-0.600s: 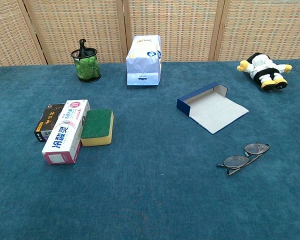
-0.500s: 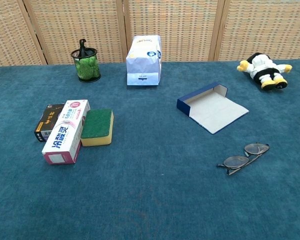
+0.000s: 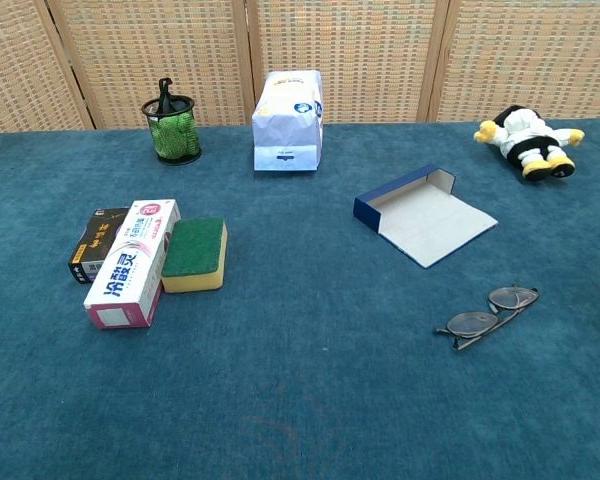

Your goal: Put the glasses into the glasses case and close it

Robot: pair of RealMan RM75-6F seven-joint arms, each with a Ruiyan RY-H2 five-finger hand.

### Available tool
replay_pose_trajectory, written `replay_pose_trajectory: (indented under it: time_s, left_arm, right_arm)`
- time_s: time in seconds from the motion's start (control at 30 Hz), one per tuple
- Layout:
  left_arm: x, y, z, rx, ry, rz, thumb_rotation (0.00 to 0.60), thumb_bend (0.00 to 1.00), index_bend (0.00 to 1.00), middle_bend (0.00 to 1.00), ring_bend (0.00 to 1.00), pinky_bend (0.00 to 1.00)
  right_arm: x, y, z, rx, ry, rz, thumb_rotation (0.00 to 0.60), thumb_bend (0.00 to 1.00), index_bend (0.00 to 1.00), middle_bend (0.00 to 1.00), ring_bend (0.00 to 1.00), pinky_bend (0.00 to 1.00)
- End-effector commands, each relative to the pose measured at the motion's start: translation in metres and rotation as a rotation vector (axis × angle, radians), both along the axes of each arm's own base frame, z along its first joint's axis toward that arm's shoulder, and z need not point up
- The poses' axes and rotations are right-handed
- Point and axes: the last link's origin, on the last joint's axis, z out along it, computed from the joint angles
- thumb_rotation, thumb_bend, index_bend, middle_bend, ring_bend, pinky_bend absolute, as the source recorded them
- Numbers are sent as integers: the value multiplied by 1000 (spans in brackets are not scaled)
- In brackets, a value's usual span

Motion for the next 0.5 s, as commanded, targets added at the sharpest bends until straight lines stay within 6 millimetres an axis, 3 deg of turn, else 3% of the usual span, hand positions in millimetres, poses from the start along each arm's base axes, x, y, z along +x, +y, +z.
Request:
replay_pose_trajectory:
  time_s: [0.03,0.2,0.5]
  left_arm:
    - [-1,3,0,1,2,10,600,0,0,0,0,0]
    - [-3,7,-4,-12,14,25,600,0,0,0,0,0]
    - [-5,9,-7,-16,20,41,600,0,0,0,0,0]
  right_arm:
    - [16,-21,-37,126,31,147,600,119,389,0,0,0]
    - [24,-37,-73,230,99,249,600,240,420,1,0,0]
    - [26,-48,-97,279,159,282,600,306,435,12,0,0]
